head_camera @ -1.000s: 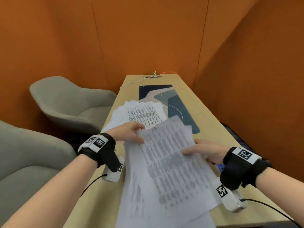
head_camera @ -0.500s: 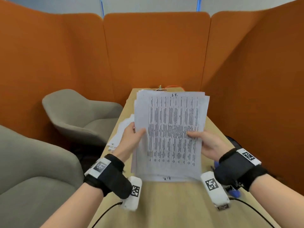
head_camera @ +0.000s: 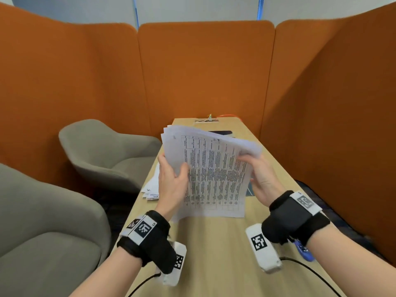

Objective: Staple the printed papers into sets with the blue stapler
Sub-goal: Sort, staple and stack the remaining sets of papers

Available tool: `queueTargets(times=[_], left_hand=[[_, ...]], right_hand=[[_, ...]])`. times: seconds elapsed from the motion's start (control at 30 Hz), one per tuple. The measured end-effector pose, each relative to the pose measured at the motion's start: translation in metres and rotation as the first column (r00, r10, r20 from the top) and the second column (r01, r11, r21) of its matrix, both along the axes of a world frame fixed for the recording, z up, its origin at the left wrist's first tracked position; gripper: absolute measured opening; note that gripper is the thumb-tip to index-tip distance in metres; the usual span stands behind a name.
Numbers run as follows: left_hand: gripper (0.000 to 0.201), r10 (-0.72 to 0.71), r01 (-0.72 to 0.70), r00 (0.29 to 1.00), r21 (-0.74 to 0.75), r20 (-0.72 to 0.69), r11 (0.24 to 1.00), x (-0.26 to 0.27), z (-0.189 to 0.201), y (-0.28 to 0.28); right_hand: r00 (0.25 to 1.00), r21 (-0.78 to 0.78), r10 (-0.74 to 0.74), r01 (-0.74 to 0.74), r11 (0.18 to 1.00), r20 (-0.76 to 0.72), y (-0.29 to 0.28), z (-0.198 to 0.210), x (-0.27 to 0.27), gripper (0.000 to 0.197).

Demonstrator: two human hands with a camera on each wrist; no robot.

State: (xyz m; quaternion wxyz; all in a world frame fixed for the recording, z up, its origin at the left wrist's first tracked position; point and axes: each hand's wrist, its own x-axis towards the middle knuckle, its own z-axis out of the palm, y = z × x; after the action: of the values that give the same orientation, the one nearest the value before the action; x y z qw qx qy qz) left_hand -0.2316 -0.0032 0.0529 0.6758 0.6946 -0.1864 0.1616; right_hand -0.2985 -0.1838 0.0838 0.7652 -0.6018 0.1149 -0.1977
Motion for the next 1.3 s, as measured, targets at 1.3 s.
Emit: queueTargets(times=[1.3], left_hand=[[0.033,0.206,-0.34,0.826,0.173,0.524,0.924,0.005,0.024,0.008]], right_hand=[[0.858,-0.667,-0.125,0.471,0.577,0.498,0.022,-0.009,0.016,0.044]])
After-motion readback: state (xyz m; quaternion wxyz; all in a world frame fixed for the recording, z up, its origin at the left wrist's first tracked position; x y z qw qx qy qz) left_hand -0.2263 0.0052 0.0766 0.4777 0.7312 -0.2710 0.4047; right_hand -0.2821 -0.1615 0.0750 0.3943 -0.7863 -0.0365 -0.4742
